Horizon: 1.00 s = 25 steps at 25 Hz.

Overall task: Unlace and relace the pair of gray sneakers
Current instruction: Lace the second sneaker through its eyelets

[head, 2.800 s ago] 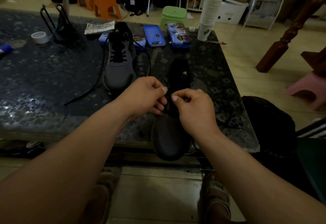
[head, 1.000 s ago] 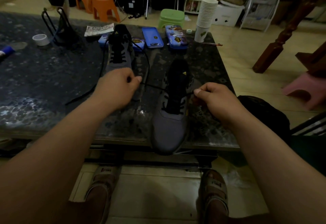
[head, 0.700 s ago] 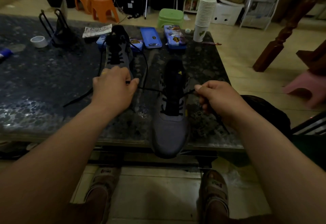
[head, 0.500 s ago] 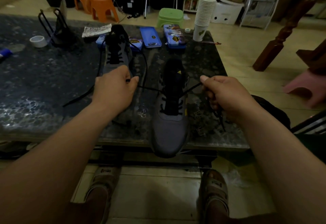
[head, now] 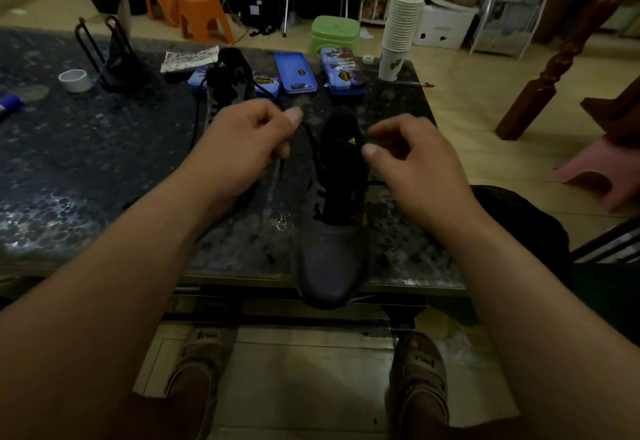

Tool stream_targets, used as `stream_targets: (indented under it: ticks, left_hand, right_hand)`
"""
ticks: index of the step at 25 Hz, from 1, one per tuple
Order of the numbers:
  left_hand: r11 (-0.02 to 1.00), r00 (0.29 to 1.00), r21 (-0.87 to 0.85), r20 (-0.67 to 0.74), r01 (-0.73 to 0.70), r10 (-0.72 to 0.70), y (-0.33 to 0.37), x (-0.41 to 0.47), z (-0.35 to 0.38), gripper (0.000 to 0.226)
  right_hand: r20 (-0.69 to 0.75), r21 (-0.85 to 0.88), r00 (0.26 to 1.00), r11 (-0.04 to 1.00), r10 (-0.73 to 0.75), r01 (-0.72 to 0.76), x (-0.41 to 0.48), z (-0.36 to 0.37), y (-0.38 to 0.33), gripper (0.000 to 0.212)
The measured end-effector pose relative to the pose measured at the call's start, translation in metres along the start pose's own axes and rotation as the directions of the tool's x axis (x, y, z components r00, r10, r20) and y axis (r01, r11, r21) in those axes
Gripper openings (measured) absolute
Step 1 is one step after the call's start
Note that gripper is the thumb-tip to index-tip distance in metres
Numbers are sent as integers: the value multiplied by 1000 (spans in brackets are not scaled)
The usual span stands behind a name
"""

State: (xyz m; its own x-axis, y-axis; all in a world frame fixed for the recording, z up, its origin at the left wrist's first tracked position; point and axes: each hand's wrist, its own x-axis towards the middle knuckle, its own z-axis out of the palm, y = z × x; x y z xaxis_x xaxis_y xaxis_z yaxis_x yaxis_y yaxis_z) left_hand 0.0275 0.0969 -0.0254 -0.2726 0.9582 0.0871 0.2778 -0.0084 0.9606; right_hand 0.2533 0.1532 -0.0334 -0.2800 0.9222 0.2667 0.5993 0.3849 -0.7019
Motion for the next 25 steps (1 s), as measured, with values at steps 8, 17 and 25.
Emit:
stream_targets:
  ticks: [8, 17, 25]
  left_hand:
    - [996, 991, -27, 100, -89, 91, 16, 1, 8, 22]
    - [952, 982, 302, -162, -41, 94, -15, 14, -13, 6]
    - [917, 972, 324, 123, -232, 202, -7, -6, 39, 30]
  right_hand:
    - [192, 286, 981, 954, 41, -95, 12, 23, -23, 11]
    - [313, 557, 936, 768, 160, -317, 21, 16, -25, 8]
    - [297, 655, 951, 706, 89, -271, 22, 16, -39, 9]
